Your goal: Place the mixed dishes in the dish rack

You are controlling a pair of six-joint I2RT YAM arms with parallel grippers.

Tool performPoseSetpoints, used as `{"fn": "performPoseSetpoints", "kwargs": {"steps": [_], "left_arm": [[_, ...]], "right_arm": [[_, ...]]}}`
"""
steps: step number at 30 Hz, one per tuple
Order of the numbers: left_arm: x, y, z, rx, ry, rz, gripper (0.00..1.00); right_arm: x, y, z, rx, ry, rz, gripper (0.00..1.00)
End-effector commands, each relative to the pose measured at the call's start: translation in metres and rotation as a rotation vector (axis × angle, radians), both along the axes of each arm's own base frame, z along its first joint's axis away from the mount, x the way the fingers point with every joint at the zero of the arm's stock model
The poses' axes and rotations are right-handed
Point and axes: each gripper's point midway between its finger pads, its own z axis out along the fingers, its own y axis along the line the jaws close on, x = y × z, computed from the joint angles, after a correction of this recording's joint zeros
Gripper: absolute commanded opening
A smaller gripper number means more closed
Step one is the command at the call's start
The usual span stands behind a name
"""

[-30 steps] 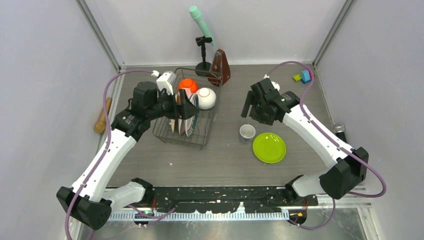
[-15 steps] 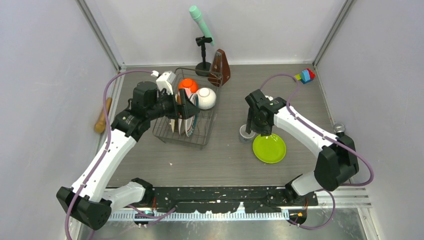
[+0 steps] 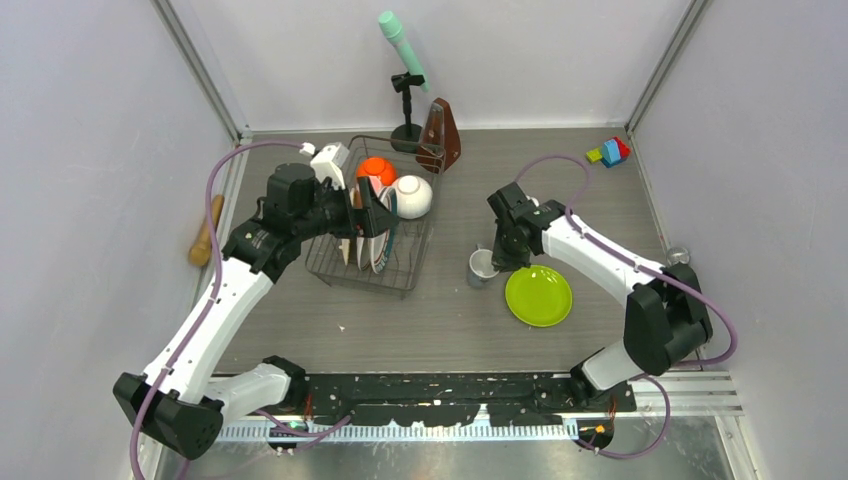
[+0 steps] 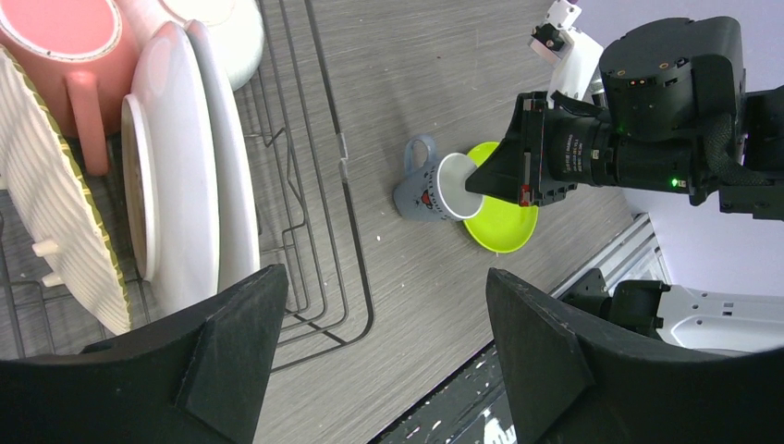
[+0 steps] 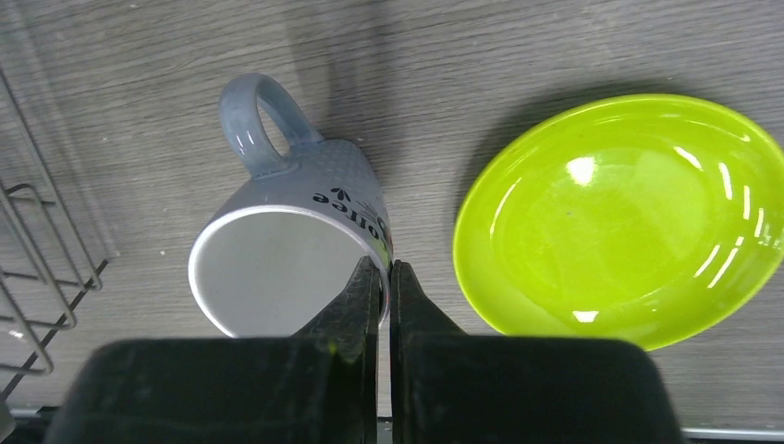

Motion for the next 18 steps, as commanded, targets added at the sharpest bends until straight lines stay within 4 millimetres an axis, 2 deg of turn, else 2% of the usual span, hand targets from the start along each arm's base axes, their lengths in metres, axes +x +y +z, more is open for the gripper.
{"fn": "performPoseSetpoints", "kwargs": {"steps": [1,4,5,6,7,8,9,10,11,12,13,14,15,16,17,18], "left_arm": [[0.0,-0.009,0.019,-0.068,-0.006,-0.025,0.86],[-0.003,-0.019,0.029,-0.134,-0.002,-0.073,0.89],[-0.004,-0.022,0.033,-0.161,0.001,-0.089,0.9],[-0.004,-0.026,0.038,-0.192,0.004,-0.105,0.91],[-0.004,-0.028,0.044,-0.232,0.014,-0.116,0.91],[-0.004,-0.03,0.049,-0.268,0.022,-0.128,0.92],[-0.002,-0.031,0.053,-0.31,0.037,-0.13,0.92],[0.0,-0.032,0.059,-0.357,0.056,-0.136,0.92],[0.001,-0.034,0.064,-0.408,0.078,-0.148,0.92],[0.003,-0.036,0.068,-0.46,0.106,-0.162,0.94],[0.003,-0.039,0.077,-0.514,0.113,-0.193,0.95],[0.005,-0.041,0.09,-0.571,0.085,-0.227,0.96],[0.004,-0.044,0.095,-0.608,0.085,-0.253,0.97],[0.003,-0.045,0.101,-0.639,0.079,-0.272,0.97],[0.002,-0.046,0.107,-0.661,0.067,-0.285,0.97],[0.001,-0.046,0.111,-0.674,0.052,-0.298,0.97]], "right_arm": [[0.018,0.01,0.062,0.152,-0.179,0.022,0.0],[0.024,0.021,0.109,0.278,-0.321,0.08,0.0],[0.025,0.025,0.135,0.346,-0.401,0.105,0.0],[0.024,0.026,0.144,0.376,-0.433,0.116,0.0],[0.025,0.029,0.171,0.449,-0.516,0.134,0.0],[0.024,0.031,0.178,0.482,-0.543,0.141,0.0],[0.022,0.036,0.205,0.571,-0.619,0.169,0.0],[0.021,0.04,0.212,0.611,-0.642,0.183,0.0],[0.017,0.047,0.236,0.703,-0.693,0.221,0.0],[0.015,0.052,0.243,0.749,-0.709,0.245,0.0],[0.009,0.062,0.267,0.848,-0.758,0.299,0.0],[0.006,0.067,0.271,0.897,-0.763,0.321,0.0],[0.0,0.075,0.297,1.002,-0.815,0.372,0.0],[-0.001,0.08,0.297,1.042,-0.809,0.383,0.0],[-0.005,0.084,0.312,1.118,-0.83,0.409,0.0],[-0.003,0.088,0.313,1.146,-0.817,0.416,0.0]]}}
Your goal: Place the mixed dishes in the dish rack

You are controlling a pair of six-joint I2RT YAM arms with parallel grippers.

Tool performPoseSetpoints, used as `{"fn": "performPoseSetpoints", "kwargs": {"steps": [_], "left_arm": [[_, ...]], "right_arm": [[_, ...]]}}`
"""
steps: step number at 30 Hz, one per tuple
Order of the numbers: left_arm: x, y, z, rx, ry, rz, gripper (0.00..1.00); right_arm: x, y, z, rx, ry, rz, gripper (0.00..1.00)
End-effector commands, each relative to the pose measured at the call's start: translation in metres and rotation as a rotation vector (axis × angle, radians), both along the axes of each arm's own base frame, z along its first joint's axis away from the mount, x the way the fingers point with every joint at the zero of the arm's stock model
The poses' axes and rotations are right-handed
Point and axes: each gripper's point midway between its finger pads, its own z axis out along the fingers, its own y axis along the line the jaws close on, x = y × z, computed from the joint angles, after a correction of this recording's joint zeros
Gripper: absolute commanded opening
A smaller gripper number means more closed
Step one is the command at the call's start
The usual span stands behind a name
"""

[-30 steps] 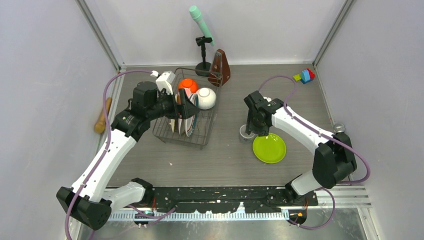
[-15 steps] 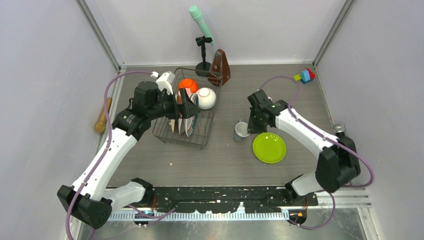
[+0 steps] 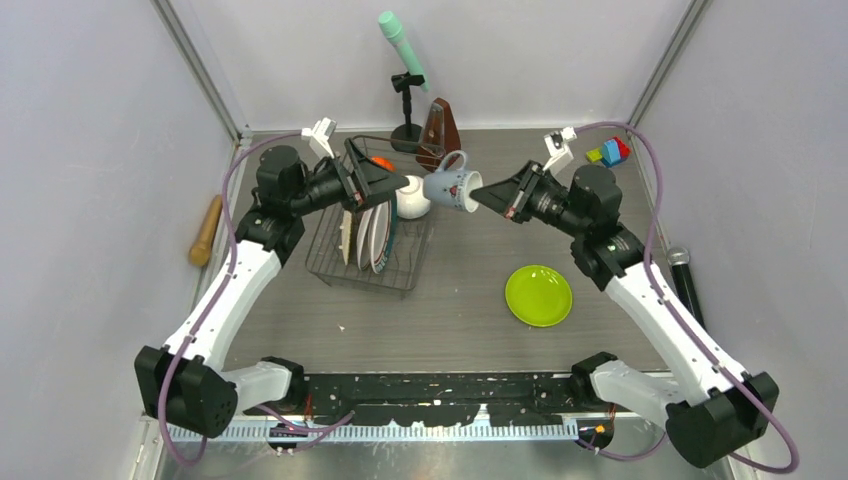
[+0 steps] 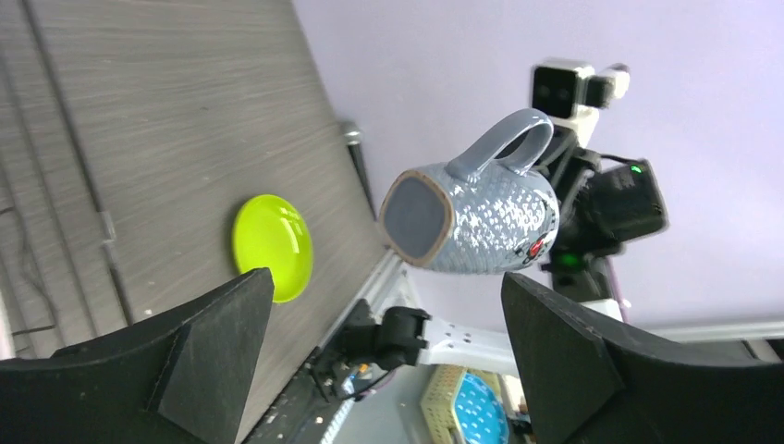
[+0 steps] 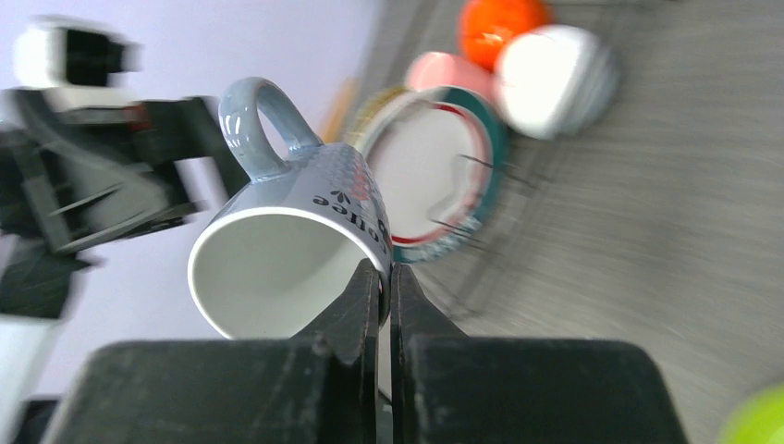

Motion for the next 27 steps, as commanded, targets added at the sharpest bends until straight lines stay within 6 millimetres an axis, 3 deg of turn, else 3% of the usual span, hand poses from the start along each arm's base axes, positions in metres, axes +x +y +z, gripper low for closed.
{"fn": "performPoseSetpoints", "kwargs": {"steps": [1,4,5,9,13,23,27], "left_arm": [[-0.021,-0.011,0.059,-0.204,-0.128,-0.15,0.97],[-0.03,-0.009,0.075,-0.221,-0.216,-0.165,0.97],[-0.032,-0.008,0.078,-0.222,-0.232,-0.168,0.97],[-0.036,-0.009,0.082,-0.233,-0.237,-0.187,0.97],[-0.037,-0.011,0.085,-0.262,-0.231,-0.215,0.91],[-0.029,-0.013,0.091,-0.293,-0.204,-0.213,0.92],[-0.028,-0.014,0.092,-0.301,-0.199,-0.217,0.86]], "right_arm": [[-0.017,0.032,0.076,0.301,-0.17,0.24,0.0],[-0.012,0.043,0.084,0.419,-0.103,0.304,0.0],[-0.018,0.043,0.097,0.464,-0.16,0.343,0.0],[-0.017,0.049,0.107,0.589,-0.133,0.433,0.0],[-0.014,0.054,0.105,0.612,-0.105,0.464,0.0],[-0.021,0.075,0.096,0.544,-0.078,0.515,0.0],[-0.018,0.081,0.089,0.519,-0.07,0.504,0.0]]}}
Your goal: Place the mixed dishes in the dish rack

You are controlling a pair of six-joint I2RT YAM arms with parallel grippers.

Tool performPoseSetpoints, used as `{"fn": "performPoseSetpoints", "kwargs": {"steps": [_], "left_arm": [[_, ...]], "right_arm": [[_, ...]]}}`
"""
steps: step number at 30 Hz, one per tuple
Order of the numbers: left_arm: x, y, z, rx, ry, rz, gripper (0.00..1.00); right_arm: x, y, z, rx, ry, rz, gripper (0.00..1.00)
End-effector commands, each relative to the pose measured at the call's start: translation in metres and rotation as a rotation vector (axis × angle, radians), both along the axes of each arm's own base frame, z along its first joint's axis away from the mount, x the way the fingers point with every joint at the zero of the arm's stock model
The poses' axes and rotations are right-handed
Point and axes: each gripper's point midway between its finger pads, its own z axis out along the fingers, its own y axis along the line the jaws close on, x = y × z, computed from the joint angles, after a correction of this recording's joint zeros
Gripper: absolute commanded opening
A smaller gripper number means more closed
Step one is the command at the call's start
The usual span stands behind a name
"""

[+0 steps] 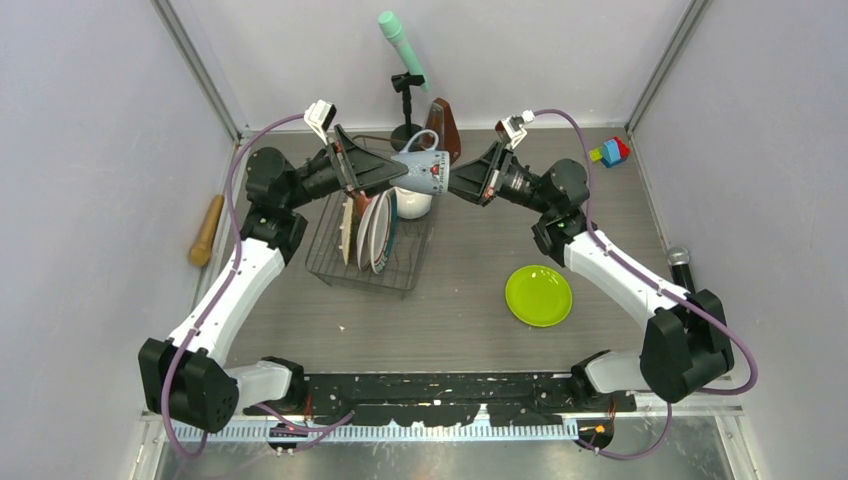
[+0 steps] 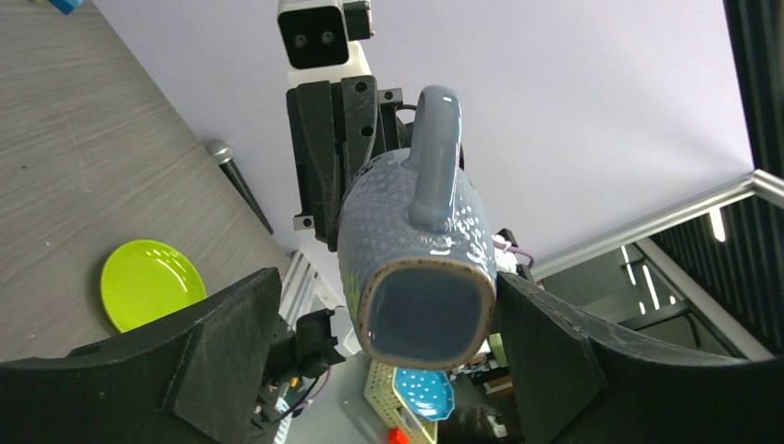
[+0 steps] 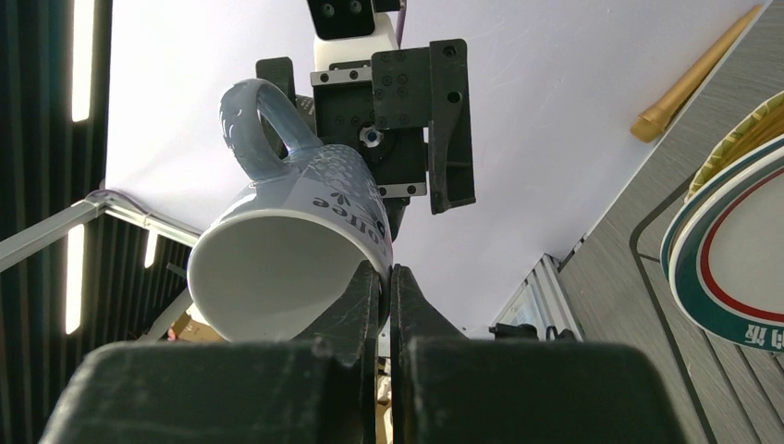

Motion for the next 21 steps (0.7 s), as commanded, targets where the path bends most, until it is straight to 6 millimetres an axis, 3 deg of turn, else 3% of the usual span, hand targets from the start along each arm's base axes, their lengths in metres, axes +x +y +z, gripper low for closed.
{"fn": "performPoseSetpoints", "kwargs": {"steps": [1,8,15,18,21], "left_arm": [[-0.007,0.0,0.02,-0.032,-0.061,-0.023,0.85],[-0.012,-0.001,0.014,-0.021,-0.055,-0.05,0.9],[-0.015,-0.001,0.011,-0.013,-0.053,-0.068,0.79],[-0.017,-0.002,0.01,-0.006,-0.057,-0.08,0.64],[-0.019,-0.002,0.009,0.014,-0.079,-0.084,0.35]], "right_arm": [[-0.008,0.003,0.03,0.026,-0.124,0.005,0.0],[-0.002,0.009,0.029,0.03,-0.112,0.005,0.0],[0.002,0.012,0.026,0.035,-0.097,0.009,0.0],[0.002,0.013,0.025,0.034,-0.094,0.012,0.0],[0.001,0.015,0.024,0.03,-0.092,0.018,0.02]]}}
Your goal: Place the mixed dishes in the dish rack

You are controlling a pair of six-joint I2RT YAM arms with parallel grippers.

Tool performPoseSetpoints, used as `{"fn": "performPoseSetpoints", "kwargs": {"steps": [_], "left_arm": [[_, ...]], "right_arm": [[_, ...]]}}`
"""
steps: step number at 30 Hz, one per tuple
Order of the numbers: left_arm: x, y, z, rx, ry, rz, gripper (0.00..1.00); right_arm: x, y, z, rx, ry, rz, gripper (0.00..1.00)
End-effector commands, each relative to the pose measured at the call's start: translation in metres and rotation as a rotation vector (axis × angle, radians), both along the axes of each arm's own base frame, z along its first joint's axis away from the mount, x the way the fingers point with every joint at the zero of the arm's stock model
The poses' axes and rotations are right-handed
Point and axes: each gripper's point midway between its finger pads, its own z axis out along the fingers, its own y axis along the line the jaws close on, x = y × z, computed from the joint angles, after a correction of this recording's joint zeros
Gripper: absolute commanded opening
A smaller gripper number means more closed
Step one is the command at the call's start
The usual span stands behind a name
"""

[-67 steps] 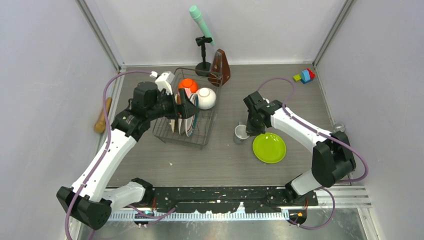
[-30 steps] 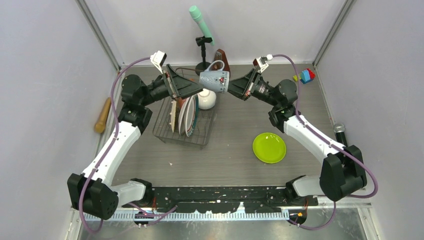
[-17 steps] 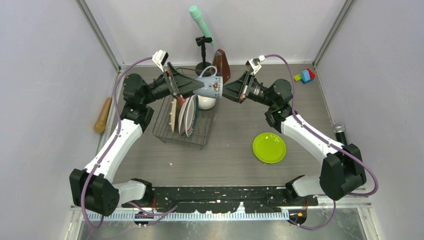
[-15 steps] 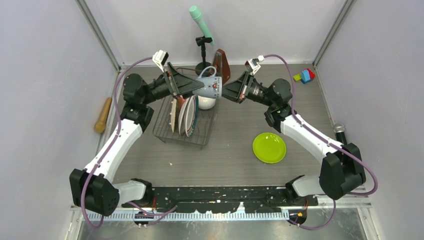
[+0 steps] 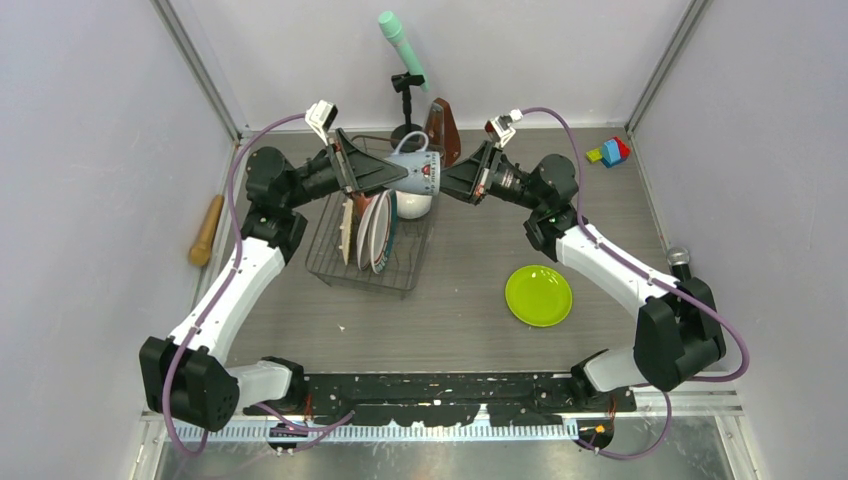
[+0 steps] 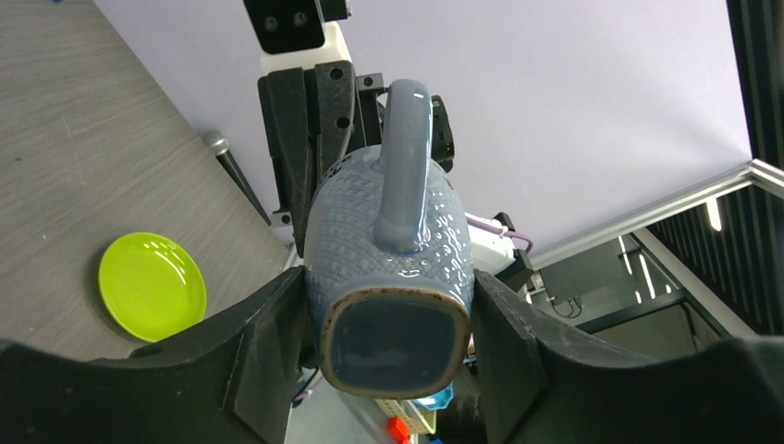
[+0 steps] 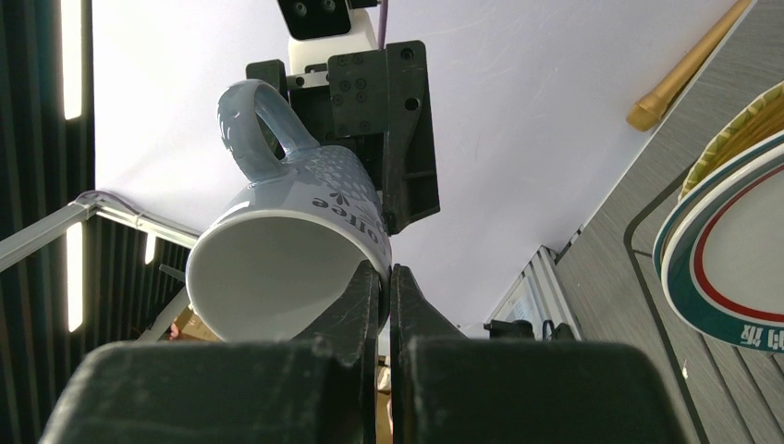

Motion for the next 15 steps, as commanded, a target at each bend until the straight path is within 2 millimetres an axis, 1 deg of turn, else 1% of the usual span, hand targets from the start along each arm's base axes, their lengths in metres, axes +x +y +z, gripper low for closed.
{"fn": "performPoseSetpoints", "kwargs": {"steps": [1,2,3,4,5,6,7,8,9,10,11,12,13,14,15], "left_arm": [[-0.015,0.0,0.011,0.023,-0.091,-0.043,0.23],[-0.015,0.001,0.009,0.042,-0.097,-0.031,0.13],[-0.014,0.001,0.007,0.066,-0.096,-0.017,0.03],[-0.013,0.003,0.004,0.093,-0.098,0.003,0.0],[-0.012,0.004,0.001,0.122,-0.098,0.022,0.0],[-0.012,0.006,-0.001,0.143,-0.102,0.042,0.0],[-0.012,0.008,-0.002,0.162,-0.108,0.059,0.0],[-0.012,0.01,-0.002,0.177,-0.123,0.073,0.0],[-0.013,0.012,-0.005,0.2,-0.113,0.085,0.0],[-0.014,0.014,-0.01,0.229,-0.1,0.095,0.0],[-0.014,0.016,-0.014,0.257,-0.102,0.112,0.0],[-0.015,0.02,-0.019,0.295,-0.107,0.136,0.0],[-0.013,0.026,-0.028,0.347,-0.099,0.173,0.0],[-0.012,0.034,-0.035,0.405,-0.091,0.22,0.0],[-0.009,0.042,-0.048,0.475,-0.082,0.261,0.0]], "right_arm": [[-0.006,-0.001,0.034,0.057,-0.11,-0.005,0.07],[-0.005,-0.002,0.032,0.051,-0.105,-0.011,0.23],[-0.004,-0.003,0.032,0.044,-0.115,-0.03,0.3],[-0.002,-0.003,0.026,0.022,-0.093,-0.04,0.38],[-0.001,-0.005,0.026,0.008,-0.114,-0.061,0.41],[0.002,-0.005,0.019,-0.021,-0.086,-0.071,0.51],[0.004,-0.007,0.018,-0.034,-0.101,-0.095,0.57],[0.008,-0.008,0.009,-0.064,-0.065,-0.109,0.69],[0.012,-0.013,0.007,-0.077,-0.071,-0.14,0.73],[0.014,-0.016,-0.001,-0.101,-0.042,-0.156,0.77],[0.022,-0.023,-0.011,-0.133,-0.012,-0.192,0.79],[0.024,-0.028,-0.017,-0.157,-0.016,-0.216,0.8],[0.032,-0.038,-0.03,-0.198,0.032,-0.261,0.81],[0.038,-0.049,-0.035,-0.229,0.027,-0.32,0.81],[0.039,-0.056,-0.05,-0.282,0.075,-0.342,0.81]]}}
